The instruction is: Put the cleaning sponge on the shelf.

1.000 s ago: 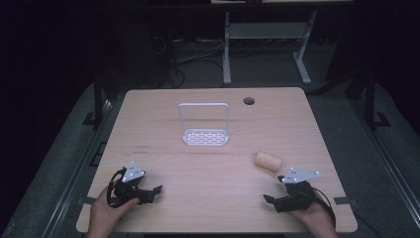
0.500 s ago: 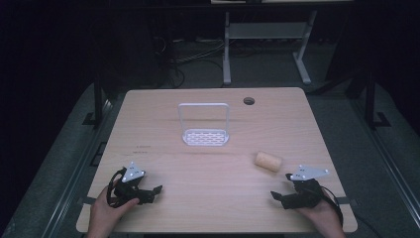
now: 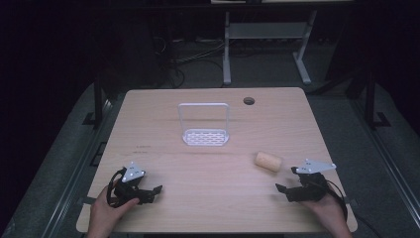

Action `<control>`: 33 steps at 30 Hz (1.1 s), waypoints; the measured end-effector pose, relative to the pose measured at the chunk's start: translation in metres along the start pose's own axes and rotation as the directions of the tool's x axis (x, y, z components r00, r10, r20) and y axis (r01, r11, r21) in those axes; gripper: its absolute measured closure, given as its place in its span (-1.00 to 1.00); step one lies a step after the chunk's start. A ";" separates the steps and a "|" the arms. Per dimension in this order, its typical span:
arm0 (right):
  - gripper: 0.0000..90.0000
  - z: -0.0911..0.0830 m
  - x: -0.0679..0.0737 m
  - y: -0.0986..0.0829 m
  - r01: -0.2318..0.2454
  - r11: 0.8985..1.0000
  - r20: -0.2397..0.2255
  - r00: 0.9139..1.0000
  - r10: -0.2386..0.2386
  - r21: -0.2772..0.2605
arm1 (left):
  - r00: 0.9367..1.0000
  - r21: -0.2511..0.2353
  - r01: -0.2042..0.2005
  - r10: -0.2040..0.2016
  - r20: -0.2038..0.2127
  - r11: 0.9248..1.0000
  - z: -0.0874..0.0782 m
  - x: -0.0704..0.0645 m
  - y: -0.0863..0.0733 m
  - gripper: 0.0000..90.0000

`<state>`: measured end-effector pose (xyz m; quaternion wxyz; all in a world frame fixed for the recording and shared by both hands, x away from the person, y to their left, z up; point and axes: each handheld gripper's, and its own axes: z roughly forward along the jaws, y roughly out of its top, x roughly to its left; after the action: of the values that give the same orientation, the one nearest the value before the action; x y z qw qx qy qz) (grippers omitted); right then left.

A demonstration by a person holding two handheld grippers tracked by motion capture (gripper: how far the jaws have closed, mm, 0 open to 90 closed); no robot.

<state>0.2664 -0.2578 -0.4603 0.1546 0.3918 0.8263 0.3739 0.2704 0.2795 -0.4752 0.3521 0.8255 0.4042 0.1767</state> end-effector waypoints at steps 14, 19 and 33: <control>-0.69 -0.002 -0.012 0.018 0.018 1.000 0.005 1.000 -0.018 -0.018 | 1.000 0.000 0.000 0.000 0.000 1.000 0.000 0.000 0.000 -0.72; -0.69 -0.001 -0.016 0.026 0.026 0.999 0.007 1.000 -0.026 -0.025 | 1.000 0.000 0.000 0.000 0.000 1.000 0.000 0.000 0.000 -0.72; -0.69 0.011 -0.020 0.046 0.057 0.998 -0.038 0.998 -0.058 -0.026 | 1.000 0.000 0.001 -0.001 0.000 1.000 0.000 0.000 0.000 -0.72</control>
<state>0.3097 -0.2482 -0.4345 0.1541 0.3588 0.8353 0.3870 0.2704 0.2794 -0.4752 0.3524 0.8253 0.4044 0.1766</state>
